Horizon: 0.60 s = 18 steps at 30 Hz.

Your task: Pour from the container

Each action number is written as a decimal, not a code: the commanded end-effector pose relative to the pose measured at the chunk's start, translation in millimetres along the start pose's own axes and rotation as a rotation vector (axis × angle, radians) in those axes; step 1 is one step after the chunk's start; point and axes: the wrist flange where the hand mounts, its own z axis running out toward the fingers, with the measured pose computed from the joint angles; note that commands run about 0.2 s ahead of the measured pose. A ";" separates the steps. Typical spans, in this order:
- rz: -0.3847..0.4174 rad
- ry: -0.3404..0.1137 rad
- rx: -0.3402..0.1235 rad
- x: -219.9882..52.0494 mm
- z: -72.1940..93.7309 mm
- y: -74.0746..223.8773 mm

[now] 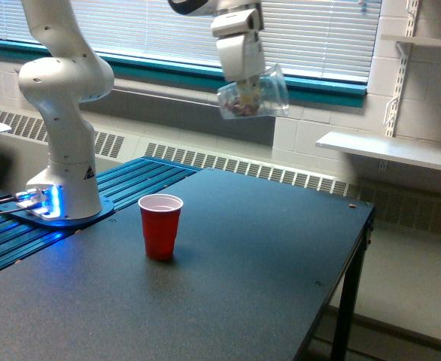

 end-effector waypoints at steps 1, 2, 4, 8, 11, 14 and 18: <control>-0.034 -0.045 -0.005 1.7 5.7 29.8; -0.043 -0.047 -0.012 1.6 7.2 32.6; -0.044 -0.064 -0.015 0.9 10.7 38.6; -0.058 -0.093 -0.030 0.1 18.9 50.5; -0.068 -0.118 -0.049 0.5 27.2 61.4; -0.070 -0.146 -0.053 0.6 35.4 70.5; -0.100 -0.170 -0.075 -1.6 47.0 79.5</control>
